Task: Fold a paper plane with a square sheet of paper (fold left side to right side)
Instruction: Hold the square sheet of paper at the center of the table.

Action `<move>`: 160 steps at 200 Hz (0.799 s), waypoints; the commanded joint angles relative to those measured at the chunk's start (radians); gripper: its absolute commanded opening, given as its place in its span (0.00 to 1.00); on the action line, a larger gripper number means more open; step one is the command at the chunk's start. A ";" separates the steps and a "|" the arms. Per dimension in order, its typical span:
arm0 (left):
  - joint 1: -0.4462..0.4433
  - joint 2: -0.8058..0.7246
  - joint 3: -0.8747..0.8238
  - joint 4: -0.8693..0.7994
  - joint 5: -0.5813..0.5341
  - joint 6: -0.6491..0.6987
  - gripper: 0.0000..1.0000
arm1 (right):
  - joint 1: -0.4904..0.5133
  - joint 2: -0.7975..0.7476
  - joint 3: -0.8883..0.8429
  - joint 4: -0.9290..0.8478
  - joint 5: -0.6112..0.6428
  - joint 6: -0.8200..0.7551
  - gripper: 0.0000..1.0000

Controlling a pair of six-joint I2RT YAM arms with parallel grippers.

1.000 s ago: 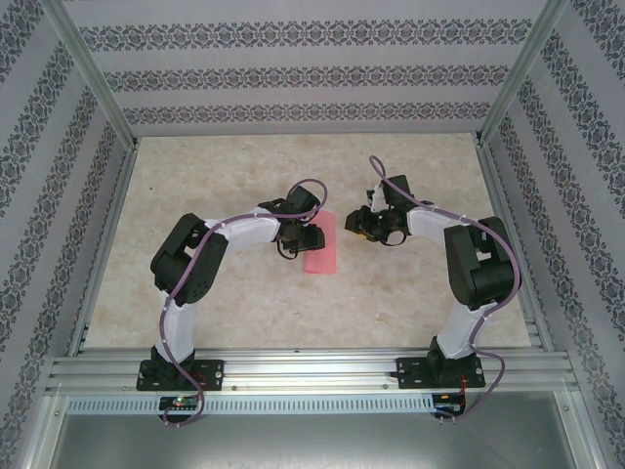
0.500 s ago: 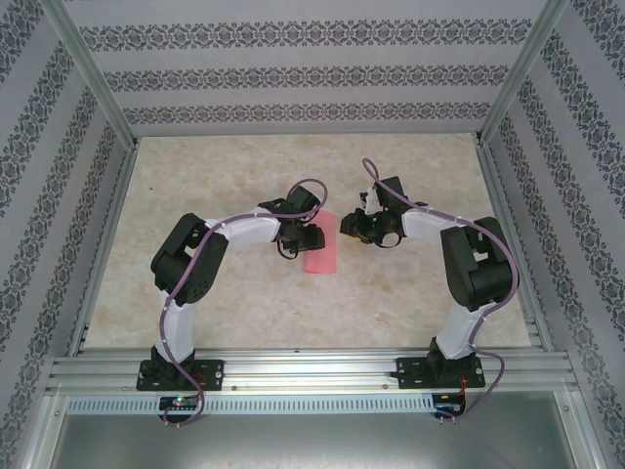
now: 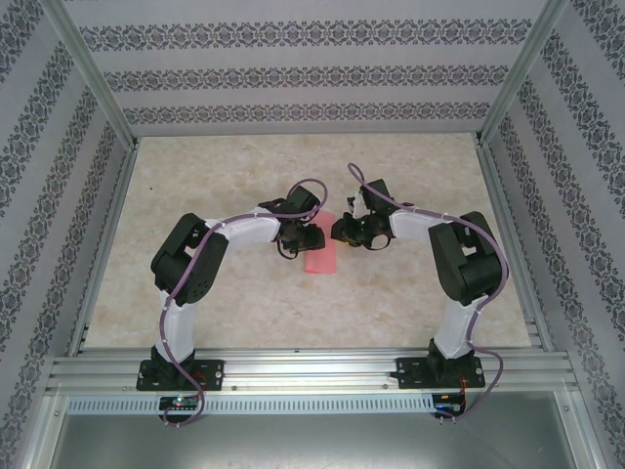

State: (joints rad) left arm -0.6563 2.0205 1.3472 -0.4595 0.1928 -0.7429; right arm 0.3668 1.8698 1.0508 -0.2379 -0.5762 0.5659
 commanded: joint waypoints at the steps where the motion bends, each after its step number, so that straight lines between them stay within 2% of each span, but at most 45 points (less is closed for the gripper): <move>1: -0.009 0.041 0.009 -0.008 -0.005 -0.007 0.44 | 0.016 0.028 0.031 0.021 0.007 0.015 0.18; 160: -0.009 0.022 -0.003 0.006 -0.012 -0.010 0.45 | 0.029 0.108 0.060 -0.078 0.077 -0.027 0.16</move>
State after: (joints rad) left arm -0.6559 2.0216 1.3491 -0.4618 0.1940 -0.7429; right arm 0.3866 1.9442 1.0977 -0.2829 -0.5415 0.5690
